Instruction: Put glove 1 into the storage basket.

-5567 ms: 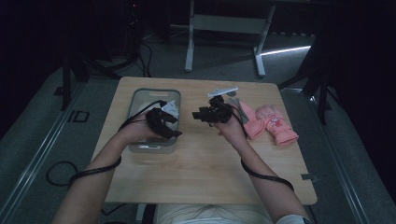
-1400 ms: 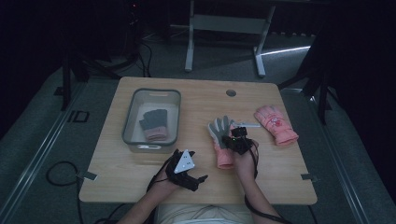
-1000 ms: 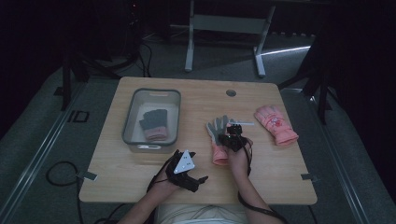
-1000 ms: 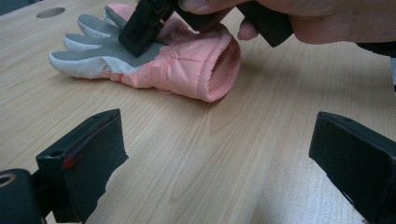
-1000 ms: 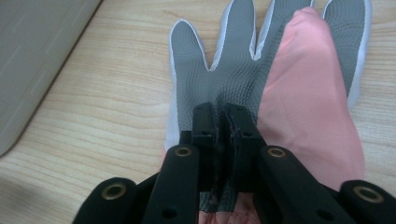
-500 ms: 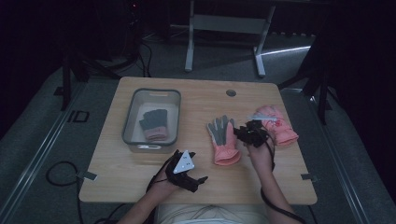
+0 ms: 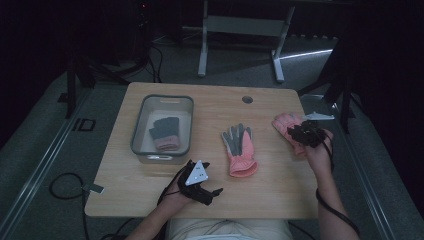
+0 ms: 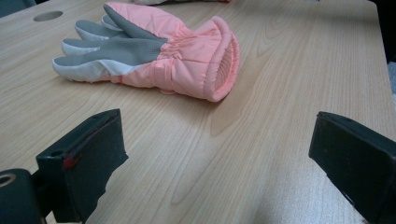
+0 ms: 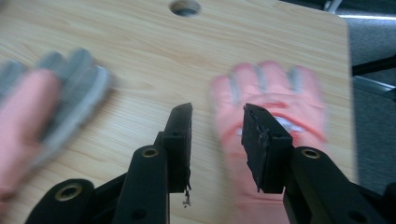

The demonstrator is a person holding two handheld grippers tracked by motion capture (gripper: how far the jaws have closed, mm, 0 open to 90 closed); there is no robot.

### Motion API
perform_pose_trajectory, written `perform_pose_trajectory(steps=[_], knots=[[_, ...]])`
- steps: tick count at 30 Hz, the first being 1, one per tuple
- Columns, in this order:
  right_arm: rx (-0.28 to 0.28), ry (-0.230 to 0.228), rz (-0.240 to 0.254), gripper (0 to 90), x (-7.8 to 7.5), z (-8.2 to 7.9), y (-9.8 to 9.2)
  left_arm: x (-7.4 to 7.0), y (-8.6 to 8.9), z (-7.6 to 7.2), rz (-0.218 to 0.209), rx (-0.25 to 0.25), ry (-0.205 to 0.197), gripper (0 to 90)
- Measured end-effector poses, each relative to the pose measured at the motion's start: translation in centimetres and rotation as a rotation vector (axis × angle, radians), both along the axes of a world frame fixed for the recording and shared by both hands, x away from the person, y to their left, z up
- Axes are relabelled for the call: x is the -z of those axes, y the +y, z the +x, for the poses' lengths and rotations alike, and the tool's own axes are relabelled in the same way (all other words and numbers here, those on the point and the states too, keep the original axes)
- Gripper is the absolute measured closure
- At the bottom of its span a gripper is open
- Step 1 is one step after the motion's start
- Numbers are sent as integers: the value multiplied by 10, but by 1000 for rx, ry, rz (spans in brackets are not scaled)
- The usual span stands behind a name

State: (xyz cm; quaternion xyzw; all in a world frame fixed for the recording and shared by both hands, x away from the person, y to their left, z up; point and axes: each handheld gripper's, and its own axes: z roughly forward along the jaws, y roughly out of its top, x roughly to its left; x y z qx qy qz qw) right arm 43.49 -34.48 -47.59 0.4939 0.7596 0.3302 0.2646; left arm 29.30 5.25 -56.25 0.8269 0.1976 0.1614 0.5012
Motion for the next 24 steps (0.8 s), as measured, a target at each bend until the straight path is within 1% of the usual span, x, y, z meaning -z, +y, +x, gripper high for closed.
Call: perform_pose_trajectory(steps=[1, 2, 3, 5, 7, 8, 9, 11, 13, 14, 15, 16, 18, 21, 23, 24], knots=[[-8, 2, -11, 617, 1, 3, -6, 0, 0, 0, 1, 0, 2, 32], [-10, 20, -26, 612, 4, 9, -17, 0, 0, 0, 0, 2, 4, 32], [-10, 20, -26, 612, 4, 9, -17, 0, 0, 0, -2, 4, 4, 32], [-12, 22, -48, 598, 6, 15, -27, 0, 0, 0, -3, 3, 7, 32], [-20, 33, -48, 575, 9, 22, -35, 1, -1, 0, -3, 5, 14, 32], [-19, 37, -63, 572, 11, 26, -38, 2, -1, 0, -1, 6, 14, 32], [-26, 32, -57, 554, 13, 30, -42, 2, -2, -1, -3, 12, 13, 32], [-28, 34, -49, 554, 14, 33, -44, 1, -2, -1, -2, 15, 13, 32], [-44, 51, -56, 559, 19, 40, -47, 1, -3, -2, -2, 16, 12, 31], [-44, 51, -56, 559, 19, 40, -47, 1, -3, -2, -2, 16, 10, 31], [-42, 67, -67, 558, 24, 44, -48, 1, -3, -2, -3, 17, 10, 32], [-42, 67, -67, 558, 24, 44, -48, 1, -3, -2, -2, 17, 11, 32], [-43, 83, -75, 560, 30, 47, -50, 1, -3, -2, -2, 18, 13, 32], [-40, 96, -63, 558, 40, 53, -55, 1, -2, -2, -6, 19, 11, 32], [-40, 102, -65, 560, 42, 54, -56, 1, -2, -2, -2, 19, 11, 32], [-43, 109, -59, 566, 43, 56, -57, 1, -2, -2, -2, 19, 10, 32]])
